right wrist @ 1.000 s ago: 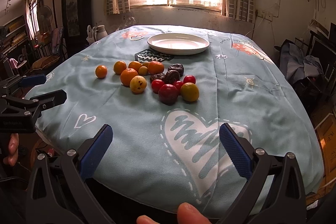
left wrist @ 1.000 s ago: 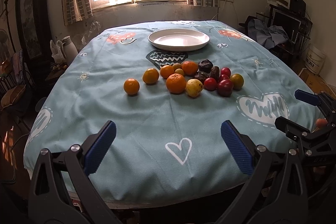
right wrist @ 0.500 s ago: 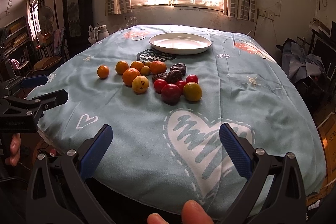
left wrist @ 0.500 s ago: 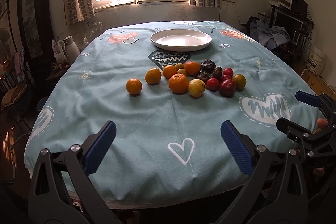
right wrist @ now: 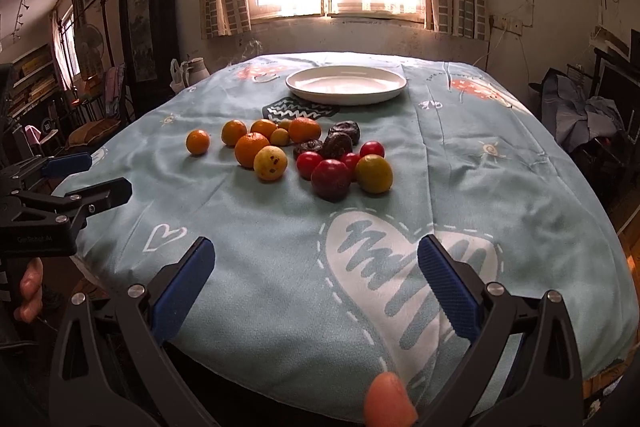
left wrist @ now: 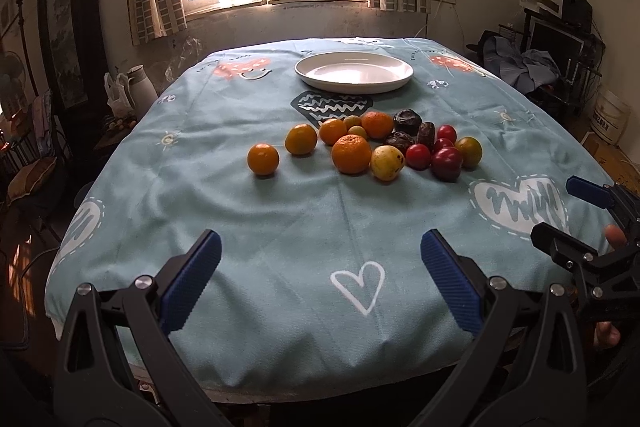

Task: Organize fruits
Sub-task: 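Grasp the yellow speckled fruit with the left tool while the right tool grasps the yellow-orange citrus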

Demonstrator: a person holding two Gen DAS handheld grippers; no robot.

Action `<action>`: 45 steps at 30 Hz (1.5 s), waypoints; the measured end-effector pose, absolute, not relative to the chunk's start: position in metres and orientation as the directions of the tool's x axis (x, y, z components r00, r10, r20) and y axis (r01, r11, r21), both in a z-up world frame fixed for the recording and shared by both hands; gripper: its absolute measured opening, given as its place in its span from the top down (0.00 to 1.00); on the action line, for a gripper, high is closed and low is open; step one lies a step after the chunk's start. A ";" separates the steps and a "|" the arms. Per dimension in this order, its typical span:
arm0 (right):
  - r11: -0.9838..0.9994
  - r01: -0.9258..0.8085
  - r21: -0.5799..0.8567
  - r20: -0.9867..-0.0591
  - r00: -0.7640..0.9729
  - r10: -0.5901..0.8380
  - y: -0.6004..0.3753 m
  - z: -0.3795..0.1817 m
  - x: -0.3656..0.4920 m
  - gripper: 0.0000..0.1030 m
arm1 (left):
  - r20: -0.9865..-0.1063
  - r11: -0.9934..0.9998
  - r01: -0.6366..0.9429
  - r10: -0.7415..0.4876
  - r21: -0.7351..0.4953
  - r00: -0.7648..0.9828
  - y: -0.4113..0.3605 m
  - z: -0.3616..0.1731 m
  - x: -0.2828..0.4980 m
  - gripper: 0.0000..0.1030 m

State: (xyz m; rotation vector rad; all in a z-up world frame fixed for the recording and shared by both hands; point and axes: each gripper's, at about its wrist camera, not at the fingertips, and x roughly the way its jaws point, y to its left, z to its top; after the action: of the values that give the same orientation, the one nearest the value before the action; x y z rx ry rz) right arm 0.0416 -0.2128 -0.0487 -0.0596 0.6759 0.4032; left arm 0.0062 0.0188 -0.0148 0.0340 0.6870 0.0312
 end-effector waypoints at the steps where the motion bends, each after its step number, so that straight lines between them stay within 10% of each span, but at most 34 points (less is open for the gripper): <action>1: 0.925 -0.368 0.097 -0.647 0.683 0.340 -0.215 -0.054 0.047 0.01 | -0.636 0.999 -0.025 0.048 0.045 0.770 0.020 -0.018 0.008 0.02; 7: 0.935 -0.351 0.061 -0.653 0.694 0.303 -0.215 -0.067 0.068 0.04 | -0.675 1.000 -0.023 0.029 0.018 0.738 0.034 -0.040 0.031 0.02; 12: 0.939 -0.343 0.027 -0.676 0.686 0.270 -0.215 -0.062 0.111 0.33 | -0.671 0.999 0.034 -0.038 -0.020 0.740 0.042 -0.040 0.057 0.04; 18: 0.940 -0.320 0.123 -0.736 0.606 0.302 -0.225 -0.076 0.163 0.54 | -0.689 0.985 0.159 -0.163 -0.070 0.706 0.035 -0.046 0.091 0.34; 45: 0.897 -0.327 0.298 -0.769 0.474 0.429 -0.228 -0.097 0.212 0.60 | -0.753 0.933 0.341 -0.304 -0.113 0.584 -0.020 -0.062 0.167 0.48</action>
State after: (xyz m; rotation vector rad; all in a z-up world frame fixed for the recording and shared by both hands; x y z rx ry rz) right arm 0.2122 -0.2280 -0.0966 0.1150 0.9728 0.4638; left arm 0.1670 -0.0205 -0.0625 0.0449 0.8695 -0.3764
